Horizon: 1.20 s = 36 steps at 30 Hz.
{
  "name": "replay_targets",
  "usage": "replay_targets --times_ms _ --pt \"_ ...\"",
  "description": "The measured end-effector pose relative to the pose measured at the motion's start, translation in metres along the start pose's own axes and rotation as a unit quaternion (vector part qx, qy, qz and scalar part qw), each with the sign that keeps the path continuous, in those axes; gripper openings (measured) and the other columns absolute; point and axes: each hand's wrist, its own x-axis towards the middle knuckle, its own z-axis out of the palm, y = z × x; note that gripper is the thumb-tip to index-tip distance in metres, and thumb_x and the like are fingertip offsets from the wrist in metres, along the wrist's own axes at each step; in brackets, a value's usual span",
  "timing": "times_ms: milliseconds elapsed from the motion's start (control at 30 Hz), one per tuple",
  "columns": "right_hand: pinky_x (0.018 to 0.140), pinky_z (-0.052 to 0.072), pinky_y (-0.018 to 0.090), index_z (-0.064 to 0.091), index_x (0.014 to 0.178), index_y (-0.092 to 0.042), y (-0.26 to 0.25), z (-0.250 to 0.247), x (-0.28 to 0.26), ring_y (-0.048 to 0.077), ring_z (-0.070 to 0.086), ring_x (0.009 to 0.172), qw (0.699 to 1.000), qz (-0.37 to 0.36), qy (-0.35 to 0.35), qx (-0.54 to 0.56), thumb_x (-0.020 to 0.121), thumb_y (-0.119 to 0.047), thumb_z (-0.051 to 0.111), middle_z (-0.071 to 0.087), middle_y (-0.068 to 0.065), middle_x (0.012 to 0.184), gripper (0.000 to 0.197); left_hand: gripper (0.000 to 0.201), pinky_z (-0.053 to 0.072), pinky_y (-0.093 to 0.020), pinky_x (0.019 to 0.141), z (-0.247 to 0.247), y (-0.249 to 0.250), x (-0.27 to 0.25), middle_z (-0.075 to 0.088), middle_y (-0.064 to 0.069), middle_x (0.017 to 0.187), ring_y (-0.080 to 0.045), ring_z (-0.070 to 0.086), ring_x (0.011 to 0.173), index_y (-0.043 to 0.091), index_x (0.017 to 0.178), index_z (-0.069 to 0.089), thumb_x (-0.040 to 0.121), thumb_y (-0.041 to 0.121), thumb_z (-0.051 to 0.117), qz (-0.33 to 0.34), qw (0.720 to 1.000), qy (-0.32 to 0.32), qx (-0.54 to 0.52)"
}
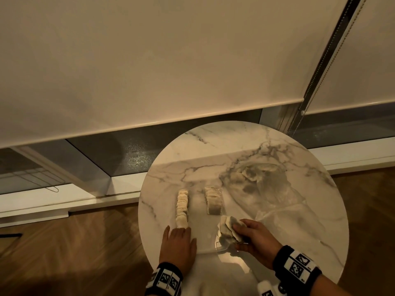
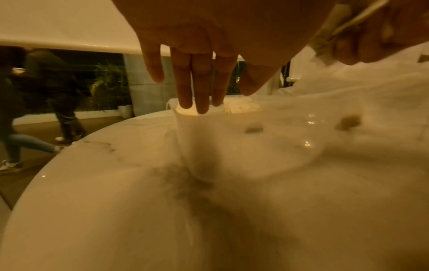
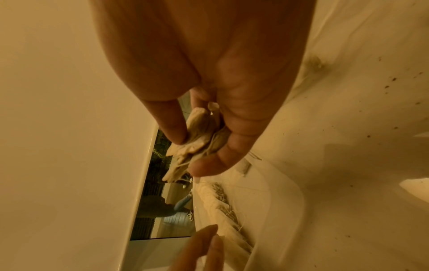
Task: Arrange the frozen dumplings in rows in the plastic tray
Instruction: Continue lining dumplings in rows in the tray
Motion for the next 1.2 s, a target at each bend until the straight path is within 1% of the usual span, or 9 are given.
replay_targets --times_ms 67,133,233,367,533,833,933,1033,1200 --pt "0.065 0.051 0.033 0.061 0.094 0.001 0.0 0.0 0.0 0.022 0.059 0.069 1.0 0.0 0.0 -0.002 0.092 -0.013 0.064 0.056 0.016 0.081 0.014 0.07 0.005 -0.047 0.121 0.009 0.003 -0.009 0.05 0.004 0.142 -0.017 0.042 0.133 0.027 0.144 0.041 0.091 0.054 0.003 -0.003 1.0 -0.019 0.003" --pt "0.065 0.051 0.033 0.061 0.092 -0.001 0.0 0.001 0.001 0.021 0.059 0.07 1.0 0.002 0.001 -0.005 0.092 -0.013 0.064 0.057 0.016 0.08 0.013 0.077 -0.001 -0.048 0.122 0.016 0.005 -0.015 0.048 0.003 0.144 -0.016 0.04 0.135 0.027 0.145 0.039 0.087 0.055 -0.003 -0.013 1.0 -0.026 0.002" --pt "0.065 0.052 0.032 0.061 0.092 -0.001 0.0 0.002 0.002 0.023 0.059 0.073 1.0 0.007 0.0 -0.013 0.092 -0.015 0.065 0.057 0.017 0.083 0.014 0.066 -0.007 -0.048 0.121 0.018 0.008 -0.02 0.05 0.003 0.142 -0.015 0.041 0.134 0.026 0.146 0.039 0.096 0.052 0.005 -0.026 0.999 -0.032 -0.003" --pt "0.066 0.052 0.032 0.063 0.097 0.0 0.002 0.005 0.004 0.023 0.059 0.075 1.0 0.018 0.0 -0.015 0.091 -0.015 0.065 0.059 0.016 0.084 0.016 0.064 -0.013 -0.05 0.12 0.018 0.011 -0.022 0.055 0.001 0.138 -0.016 0.044 0.133 0.024 0.147 0.039 0.099 0.053 0.009 -0.025 0.999 -0.041 -0.009" --pt "0.065 0.051 0.031 0.06 0.093 -0.002 0.002 0.009 0.005 0.02 0.058 0.07 1.0 0.021 -0.008 -0.015 0.09 -0.017 0.066 0.056 0.014 0.08 0.017 0.066 -0.017 -0.053 0.118 0.014 0.013 -0.021 0.04 -0.003 0.154 -0.019 0.025 0.148 0.021 0.153 0.029 0.1 0.054 0.007 -0.028 0.998 -0.059 -0.014" --pt "0.064 0.051 0.031 0.06 0.084 -0.005 0.003 0.01 0.005 0.019 0.057 0.068 0.999 0.022 -0.01 -0.021 0.088 -0.02 0.067 0.058 0.012 0.077 0.017 0.067 -0.018 -0.055 0.117 0.017 0.015 -0.021 0.024 -0.003 0.163 -0.018 0.009 0.152 0.024 0.156 0.019 0.099 0.056 0.003 -0.04 0.995 -0.084 -0.022" --pt "0.066 0.052 0.032 0.06 0.088 -0.004 0.006 0.009 0.005 0.021 0.057 0.072 0.999 0.023 -0.006 -0.029 0.081 -0.025 0.071 0.057 0.013 0.079 0.025 0.067 -0.016 -0.056 0.117 0.018 0.014 -0.021 0.027 -0.003 0.162 -0.019 0.013 0.151 0.024 0.156 0.022 0.1 0.056 0.005 -0.041 0.996 -0.079 -0.025" --pt "0.073 0.052 0.038 0.062 0.091 -0.002 0.007 0.008 0.005 0.023 0.057 0.074 0.999 0.025 -0.004 -0.028 0.079 -0.027 0.072 0.059 0.013 0.079 0.029 0.066 -0.01 -0.056 0.119 0.017 0.012 -0.02 0.036 -0.002 0.156 -0.02 0.025 0.147 0.024 0.153 0.028 0.099 0.056 0.008 -0.033 0.998 -0.055 -0.02" --pt "0.067 0.053 0.032 0.063 0.092 -0.002 0.008 0.006 0.004 0.023 0.058 0.076 0.999 0.023 0.002 -0.026 0.088 -0.021 0.068 0.06 0.014 0.081 0.02 0.048 0.002 -0.049 0.122 0.007 0.016 -0.021 0.05 0.003 0.139 -0.018 0.041 0.132 0.029 0.14 0.043 0.1 0.048 0.023 0.006 1.0 0.013 -0.027"
